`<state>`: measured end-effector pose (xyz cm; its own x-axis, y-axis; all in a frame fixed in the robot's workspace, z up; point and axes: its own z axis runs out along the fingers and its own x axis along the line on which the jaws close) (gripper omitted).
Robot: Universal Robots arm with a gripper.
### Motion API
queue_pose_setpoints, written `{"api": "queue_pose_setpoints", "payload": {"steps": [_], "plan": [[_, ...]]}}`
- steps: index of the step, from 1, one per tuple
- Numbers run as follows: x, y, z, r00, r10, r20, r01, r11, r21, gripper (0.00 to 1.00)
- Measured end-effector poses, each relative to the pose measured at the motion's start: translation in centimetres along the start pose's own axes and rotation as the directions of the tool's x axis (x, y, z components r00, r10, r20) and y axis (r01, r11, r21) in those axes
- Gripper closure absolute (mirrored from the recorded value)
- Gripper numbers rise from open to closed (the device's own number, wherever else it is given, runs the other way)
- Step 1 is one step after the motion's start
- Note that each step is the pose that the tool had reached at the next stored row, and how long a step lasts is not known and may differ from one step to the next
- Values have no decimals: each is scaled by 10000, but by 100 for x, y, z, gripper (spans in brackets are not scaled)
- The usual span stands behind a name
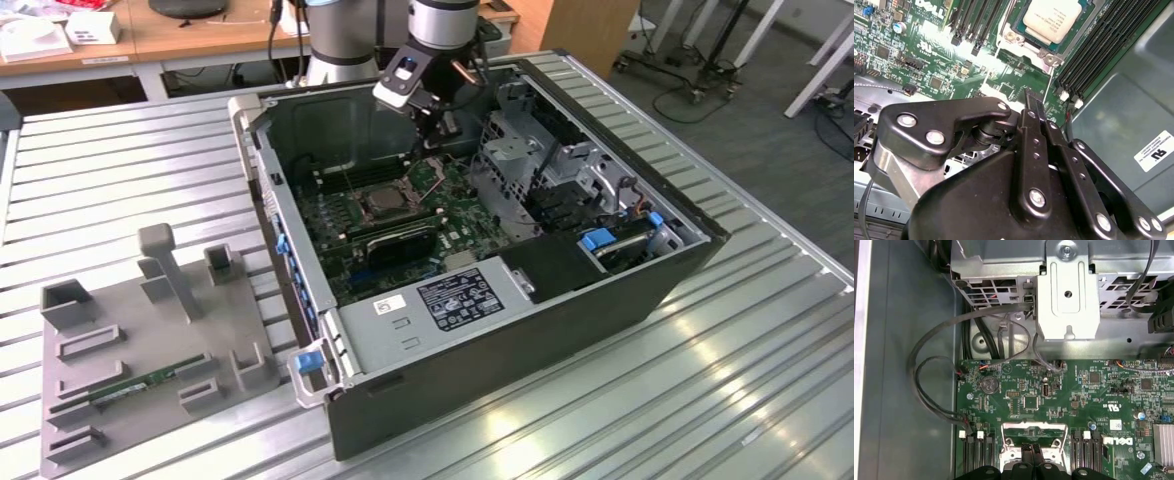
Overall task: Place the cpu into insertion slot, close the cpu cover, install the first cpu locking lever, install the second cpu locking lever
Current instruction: 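Close the cpu cover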
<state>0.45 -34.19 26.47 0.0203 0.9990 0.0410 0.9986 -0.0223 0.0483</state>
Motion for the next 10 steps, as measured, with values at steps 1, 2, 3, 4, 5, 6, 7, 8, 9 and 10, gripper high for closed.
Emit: {"api": "queue_pose_setpoints", "payload": {"steps": [1,2,3,4,5,6,7,8,9,10], "plan": [[0,9,0,10000,0,0,0,10000,0,89],[0,18,1,10000,0,1,0,10000,1,89],[1,28,1,10000,0,1,0,10000,0,89],[1,39,2,10000,1,1,-1,10000,1,89],[1,50,2,10000,0,1,0,10000,0,89],[1,62,3,10000,0,1,0,10000,1,89],[2,75,4,10000,0,0,0,10000,0,89],[2,88,5,10000,1,0,-1,10000,0,89],[3,103,5,10000,0,0,0,10000,0,89],[3,118,6,10000,0,-1,0,10000,0,89]]}}
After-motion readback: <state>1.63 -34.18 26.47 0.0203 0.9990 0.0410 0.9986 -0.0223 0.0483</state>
